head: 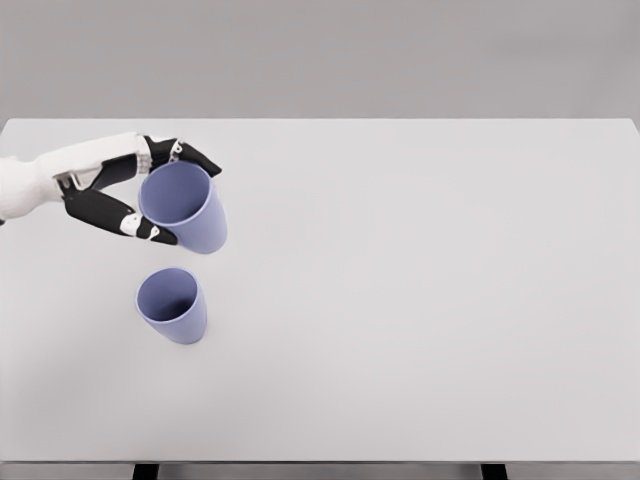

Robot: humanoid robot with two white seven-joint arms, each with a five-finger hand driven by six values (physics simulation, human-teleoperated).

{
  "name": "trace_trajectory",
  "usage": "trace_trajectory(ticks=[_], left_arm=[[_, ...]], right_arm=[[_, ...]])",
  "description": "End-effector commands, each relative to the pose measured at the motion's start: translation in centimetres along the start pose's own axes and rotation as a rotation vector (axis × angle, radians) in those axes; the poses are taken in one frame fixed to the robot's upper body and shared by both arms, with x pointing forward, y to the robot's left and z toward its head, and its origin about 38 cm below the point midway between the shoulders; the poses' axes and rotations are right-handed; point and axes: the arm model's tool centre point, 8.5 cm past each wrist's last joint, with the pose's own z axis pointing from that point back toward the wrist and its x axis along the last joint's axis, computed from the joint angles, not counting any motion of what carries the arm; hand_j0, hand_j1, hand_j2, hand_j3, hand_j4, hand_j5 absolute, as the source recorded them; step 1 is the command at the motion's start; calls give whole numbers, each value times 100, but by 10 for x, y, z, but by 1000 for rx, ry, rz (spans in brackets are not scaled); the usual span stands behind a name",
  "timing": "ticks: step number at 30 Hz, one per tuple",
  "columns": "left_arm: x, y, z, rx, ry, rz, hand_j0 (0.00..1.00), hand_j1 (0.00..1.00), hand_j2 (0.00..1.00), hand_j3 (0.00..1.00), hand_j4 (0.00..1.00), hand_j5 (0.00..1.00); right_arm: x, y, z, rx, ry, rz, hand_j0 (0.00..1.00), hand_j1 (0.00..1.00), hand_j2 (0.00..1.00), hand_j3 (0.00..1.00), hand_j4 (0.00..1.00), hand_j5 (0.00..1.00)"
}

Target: Place the right cup on the left cup with left arm

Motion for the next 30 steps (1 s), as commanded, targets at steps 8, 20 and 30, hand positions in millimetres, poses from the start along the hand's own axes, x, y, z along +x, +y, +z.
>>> trace_trajectory(ticks=[8,20,30], left_arm=[[3,-3,12,-1,-60,-23,73,73,73,73,73,73],[-1,-8,29,-5,-83,-35,73,73,73,73,73,73],[-5,-13,42,-10,-78,-39,73,73,73,73,73,73]], right_arm=[[0,0,0,0,0,0,100,100,100,100,100,100],[0,0,0,-2,-1,0,100,100,100,100,100,100],[0,0,0,0,0,0,100,100,100,100,100,100]])
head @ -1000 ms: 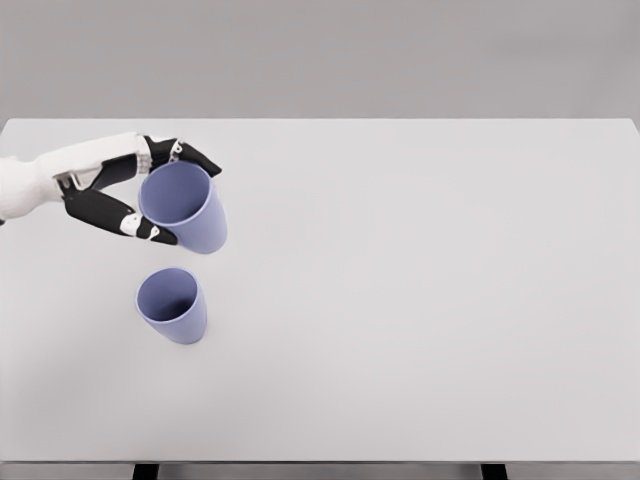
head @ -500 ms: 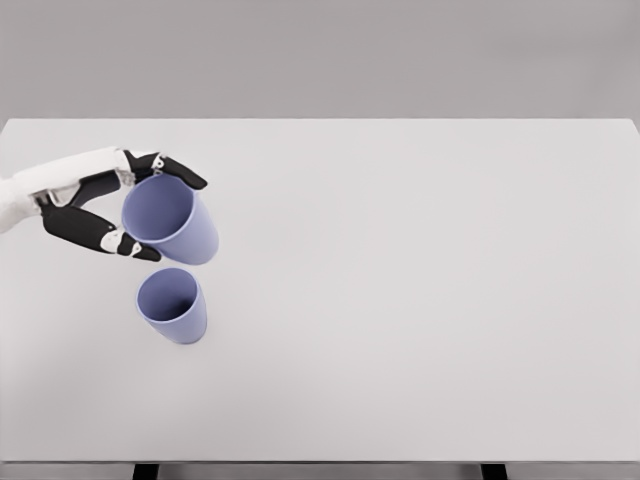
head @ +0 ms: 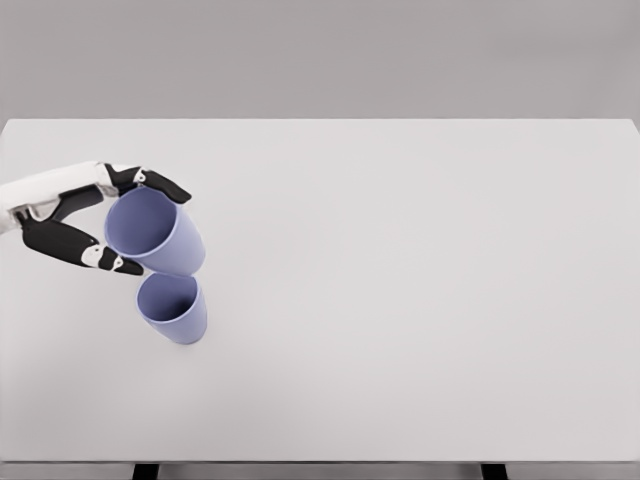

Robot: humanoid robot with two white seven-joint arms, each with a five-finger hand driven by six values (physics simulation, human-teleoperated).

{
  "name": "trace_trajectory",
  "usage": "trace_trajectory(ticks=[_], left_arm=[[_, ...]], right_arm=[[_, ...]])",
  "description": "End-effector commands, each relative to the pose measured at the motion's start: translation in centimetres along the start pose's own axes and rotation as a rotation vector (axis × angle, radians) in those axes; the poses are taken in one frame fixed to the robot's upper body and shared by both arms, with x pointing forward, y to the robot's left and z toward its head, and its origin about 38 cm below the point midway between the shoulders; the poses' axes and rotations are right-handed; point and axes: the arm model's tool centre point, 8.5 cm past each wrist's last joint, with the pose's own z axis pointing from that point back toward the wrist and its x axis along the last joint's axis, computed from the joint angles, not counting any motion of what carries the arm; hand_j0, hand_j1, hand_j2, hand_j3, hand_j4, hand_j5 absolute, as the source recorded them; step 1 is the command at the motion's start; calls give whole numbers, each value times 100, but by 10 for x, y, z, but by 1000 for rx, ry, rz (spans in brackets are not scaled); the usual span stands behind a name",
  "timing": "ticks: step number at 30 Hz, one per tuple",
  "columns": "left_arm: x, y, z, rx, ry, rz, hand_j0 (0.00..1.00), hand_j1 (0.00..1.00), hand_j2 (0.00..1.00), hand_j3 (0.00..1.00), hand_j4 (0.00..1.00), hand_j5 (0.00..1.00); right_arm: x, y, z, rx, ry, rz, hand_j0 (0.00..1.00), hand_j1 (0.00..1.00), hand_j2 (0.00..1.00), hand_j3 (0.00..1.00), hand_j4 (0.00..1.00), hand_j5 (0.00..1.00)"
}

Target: Place the right cup on the left cup with left arm

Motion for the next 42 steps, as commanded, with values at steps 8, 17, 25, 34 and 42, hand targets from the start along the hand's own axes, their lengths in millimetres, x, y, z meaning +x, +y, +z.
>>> trace_trajectory(ticks=[8,17,25,34,42], left_arm=[[-2,-5,11,-5,4,2,73,73,73,73,73,73],[-10,-12,16,-15,30,26,73,73,73,73,73,73],[-16,-19,18,-21,42,48,73,73,73,73,73,73],[-20,-23,18,-24,48,65,74,74,74,74,74,74],[-24,-27,20,-28,60,79,76,76,76,76,76,76]], right_arm=[[0,0,0,0,0,0,100,100,100,100,100,100],[0,0,0,0,0,0,100,100,100,100,100,100],[0,0,0,0,0,0,100,100,100,100,100,100],[0,0,0,0,0,0,100,100,100,100,100,100],[0,0,0,0,0,0,100,100,100,100,100,100]])
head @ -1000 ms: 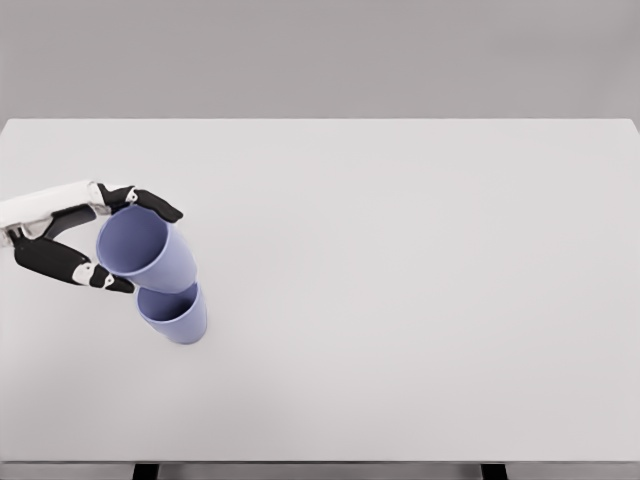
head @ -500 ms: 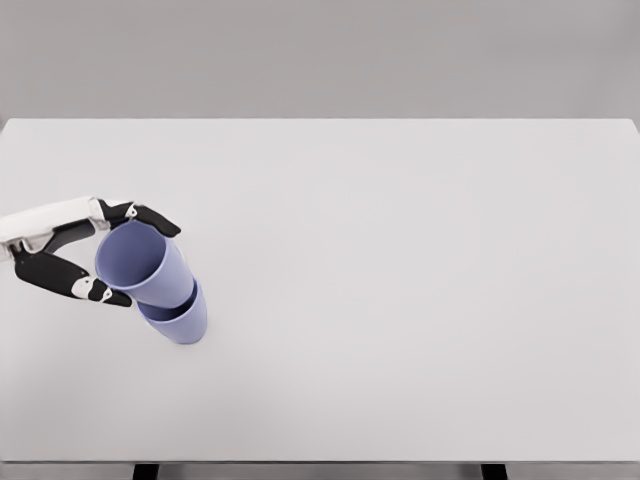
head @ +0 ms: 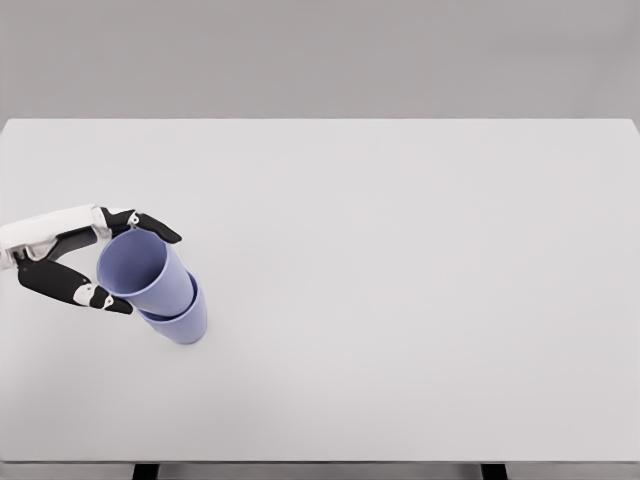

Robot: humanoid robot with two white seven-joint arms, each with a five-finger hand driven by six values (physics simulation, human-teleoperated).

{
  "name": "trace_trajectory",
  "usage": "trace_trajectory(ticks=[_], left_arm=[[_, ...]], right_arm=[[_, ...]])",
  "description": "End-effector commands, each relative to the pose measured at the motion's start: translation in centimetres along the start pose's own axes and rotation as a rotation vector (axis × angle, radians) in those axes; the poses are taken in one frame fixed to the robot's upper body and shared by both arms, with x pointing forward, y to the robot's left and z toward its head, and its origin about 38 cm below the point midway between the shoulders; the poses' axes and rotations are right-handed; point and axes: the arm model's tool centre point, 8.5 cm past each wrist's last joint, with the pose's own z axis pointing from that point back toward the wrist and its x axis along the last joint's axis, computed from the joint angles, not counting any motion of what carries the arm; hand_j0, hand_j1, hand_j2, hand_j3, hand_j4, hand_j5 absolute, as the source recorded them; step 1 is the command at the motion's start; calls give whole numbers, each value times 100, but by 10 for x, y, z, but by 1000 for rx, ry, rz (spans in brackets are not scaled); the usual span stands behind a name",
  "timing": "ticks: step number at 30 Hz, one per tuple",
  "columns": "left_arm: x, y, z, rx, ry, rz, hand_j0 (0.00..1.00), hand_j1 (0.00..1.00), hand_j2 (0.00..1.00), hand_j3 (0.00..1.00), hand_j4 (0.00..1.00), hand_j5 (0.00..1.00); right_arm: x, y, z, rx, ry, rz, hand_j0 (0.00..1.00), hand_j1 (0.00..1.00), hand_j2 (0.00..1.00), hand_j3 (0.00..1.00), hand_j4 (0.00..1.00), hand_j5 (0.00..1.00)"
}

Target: Place the right cup on the left cup with left arm

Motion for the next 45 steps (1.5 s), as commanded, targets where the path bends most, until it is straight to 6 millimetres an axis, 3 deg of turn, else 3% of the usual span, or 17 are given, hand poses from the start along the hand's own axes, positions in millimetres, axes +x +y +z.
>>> trace_trajectory(ticks=[1,6,9,21,27,32,36,45], left_arm=[[1,1,1,3,-1,5,79,79,79,79,79,79],[1,1,0,2,-3,0,84,84,84,84,84,84],[1,0,0,0,-5,-7,93,93,93,93,93,93],[4,3,0,3,-10,-15,98,98,98,98,98,98],[28,25,11,47,-47,-116,100,100,100,100,100,100],[65,51,24,116,-148,-270,100,100,100,100,100,100],[71,61,28,158,-165,-291,100,100,100,100,100,100],[51,52,-19,222,-334,-190,100,100,100,100,100,100]], right_arm=[[0,0,0,0,0,0,100,100,100,100,100,100],[0,0,0,0,0,0,100,100,100,100,100,100],[0,0,0,0,0,0,100,100,100,100,100,100],[0,0,0,0,0,0,100,100,100,100,100,100],[0,0,0,0,0,0,100,100,100,100,100,100],[0,0,0,0,0,0,100,100,100,100,100,100],[0,0,0,0,0,0,100,100,100,100,100,100],[0,0,0,0,0,0,100,100,100,100,100,100]])
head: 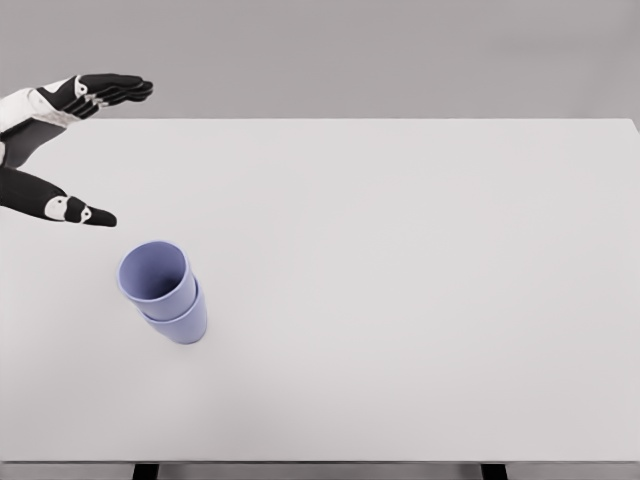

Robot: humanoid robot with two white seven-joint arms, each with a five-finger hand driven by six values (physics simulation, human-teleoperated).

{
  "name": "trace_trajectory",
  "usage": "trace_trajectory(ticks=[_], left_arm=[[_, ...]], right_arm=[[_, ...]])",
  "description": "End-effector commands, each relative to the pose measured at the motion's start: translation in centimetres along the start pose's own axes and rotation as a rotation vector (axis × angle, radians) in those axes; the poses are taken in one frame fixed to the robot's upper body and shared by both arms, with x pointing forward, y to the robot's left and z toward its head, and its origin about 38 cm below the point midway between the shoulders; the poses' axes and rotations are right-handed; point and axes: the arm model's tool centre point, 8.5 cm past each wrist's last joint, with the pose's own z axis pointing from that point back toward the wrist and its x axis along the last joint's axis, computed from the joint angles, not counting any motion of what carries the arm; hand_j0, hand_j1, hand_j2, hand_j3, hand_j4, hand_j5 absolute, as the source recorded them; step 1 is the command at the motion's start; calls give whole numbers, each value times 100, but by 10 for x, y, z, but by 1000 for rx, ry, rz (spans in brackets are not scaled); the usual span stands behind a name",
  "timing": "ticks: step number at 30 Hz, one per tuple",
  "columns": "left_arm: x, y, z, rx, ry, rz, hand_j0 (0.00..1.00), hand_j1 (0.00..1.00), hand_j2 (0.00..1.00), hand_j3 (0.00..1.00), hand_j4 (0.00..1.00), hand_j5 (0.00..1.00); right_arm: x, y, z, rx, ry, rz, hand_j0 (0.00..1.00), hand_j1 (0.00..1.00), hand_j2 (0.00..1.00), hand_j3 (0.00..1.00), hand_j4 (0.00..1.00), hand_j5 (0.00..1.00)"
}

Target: Place the right cup on the left cup with left arm

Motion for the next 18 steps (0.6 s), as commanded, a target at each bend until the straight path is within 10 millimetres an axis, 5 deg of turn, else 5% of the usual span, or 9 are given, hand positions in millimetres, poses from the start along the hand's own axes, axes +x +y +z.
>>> trace_trajectory(ticks=[1,18], left_arm=[[-13,-11,-12,13,-1,40,100,100,100,100,100,100],[-19,-22,-15,31,-7,66,100,100,100,100,100,100]], right_arm=[[0,0,0,0,0,0,100,100,100,100,100,100],[0,0,0,0,0,0,100,100,100,100,100,100]])
